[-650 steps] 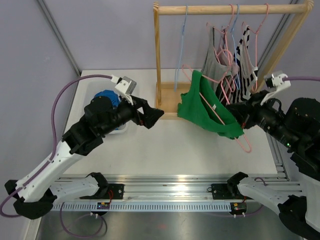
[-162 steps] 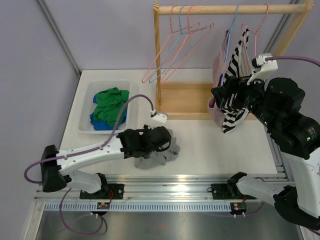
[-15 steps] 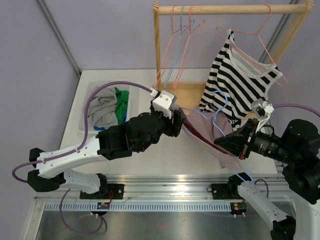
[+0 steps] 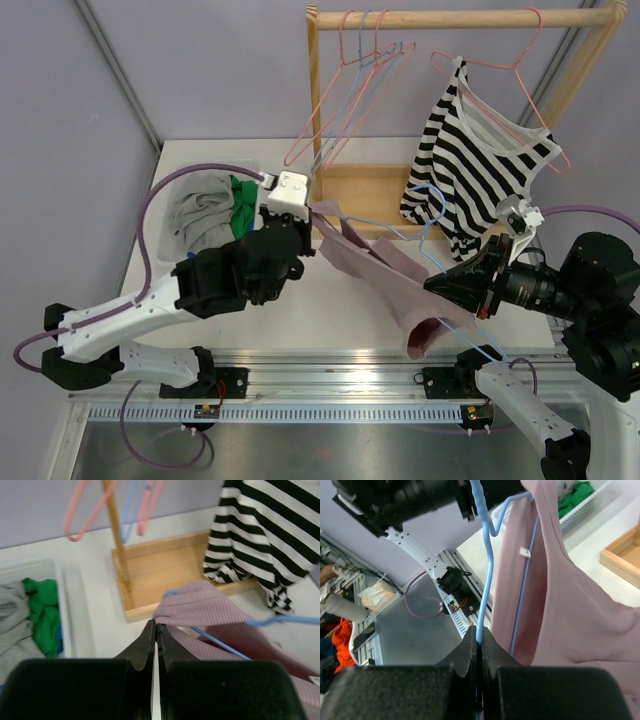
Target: Remove the tank top from the hanger
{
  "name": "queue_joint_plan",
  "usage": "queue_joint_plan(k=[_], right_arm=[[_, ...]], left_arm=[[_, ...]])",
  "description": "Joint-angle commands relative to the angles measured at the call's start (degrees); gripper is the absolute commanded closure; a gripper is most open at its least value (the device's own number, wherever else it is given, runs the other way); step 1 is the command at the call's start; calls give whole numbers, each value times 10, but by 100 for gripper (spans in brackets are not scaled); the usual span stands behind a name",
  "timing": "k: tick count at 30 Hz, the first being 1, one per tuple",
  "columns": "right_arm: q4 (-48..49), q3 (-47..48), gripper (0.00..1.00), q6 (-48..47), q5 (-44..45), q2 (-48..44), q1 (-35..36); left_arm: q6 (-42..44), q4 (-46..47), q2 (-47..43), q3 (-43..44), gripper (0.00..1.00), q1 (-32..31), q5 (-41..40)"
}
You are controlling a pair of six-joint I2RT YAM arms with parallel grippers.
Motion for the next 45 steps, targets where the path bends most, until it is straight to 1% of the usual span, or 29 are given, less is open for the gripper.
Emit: queue_joint_plan(k=[1, 3, 5, 7, 11, 12, 14, 15, 16, 17, 18, 19, 20, 21, 23, 24, 26, 28, 29, 30, 32, 33, 35, 38, 39, 40, 41, 44, 45], right_arm=[[53, 10, 100, -26, -89, 9, 0], [76, -2, 100, -32, -139, 9, 0], [98, -17, 100, -34, -174, 0, 0], [140, -40, 100, -32, -213, -12, -1], [232, -80, 100, 1, -216, -48, 0], [273, -97, 100, 26, -173, -51, -1], [323, -121, 100, 51, -120, -64, -1], [400, -159, 100, 97, -56, -70, -1], [448, -182, 100, 119, -31, -76, -1], [499, -205, 100, 140, 16, -85, -1], [610, -254, 100, 188, 42, -91, -1], [665, -278, 100, 206, 68, -93, 0], [720, -301, 100, 225, 92, -93, -1], [834, -347, 100, 257, 138, -91, -1], [935, -385, 100, 281, 184, -77, 0], [1016, -412, 100, 292, 227, -70, 0], [1061, -425, 100, 280, 264, -58, 0], [1021, -415, 100, 222, 312, -61, 0], [955, -400, 100, 162, 344, -73, 0], [938, -402, 100, 142, 360, -80, 0], [957, -434, 100, 121, 423, -112, 0], [1009, -478, 100, 107, 437, -121, 0], [1019, -503, 100, 97, 447, -139, 0], [899, -483, 100, 55, 419, -168, 0], [771, -439, 100, 41, 412, -173, 0], [698, -410, 100, 36, 407, -176, 0], [559, -351, 100, 31, 406, -168, 0], [372, -261, 100, 21, 405, -136, 0], [348, -249, 100, 18, 403, -127, 0]], left_arm=[[-8, -32, -64, 32, 100, 29, -151], [1, -40, -82, 32, 100, 50, -158], [-13, -73, -100, 37, 100, 100, -136], [-18, -75, -119, 31, 100, 147, -98], [-23, -83, -123, 19, 100, 170, 12], [-21, -79, -125, 13, 100, 170, 39], [-2, -40, -154, -17, 100, 170, 170], [22, 27, -169, -73, 100, 170, 230], [29, 63, -185, -101, 100, 169, 346], [31, 118, -206, -130, 100, 169, 397], [29, 144, -214, -172, 100, 169, 445], [28, 168, -220, -194, 100, 165, 533], [26, 188, -221, -210, 100, 161, 569], [23, 225, -226, -225, 100, 156, 596], [20, 260, -224, -269, 100, 131, 646], [22, 263, -220, -279, 100, 123, 662], [22, 251, -206, -295, 100, 101, 643], [15, 231, -192, -299, 100, 89, 591], [1, 203, -185, -300, 100, 89, 522], [0, 192, -178, -300, 100, 89, 503], [2, 183, -161, -309, 100, 89, 513], [-4, 186, -156, -316, 100, 88, 513], [-7, 200, -146, -335, 100, 83, 534], [-20, 183, -137, -342, 100, 78, 473], [-32, 167, -129, -333, 100, 78, 450], [-39, 149, -126, -324, 100, 78, 399], [-52, 110, -121, -317, 100, 78, 372], [-71, 48, -108, -286, 99, 78, 299], [-72, 37, -108, -280, 98, 78, 290]])
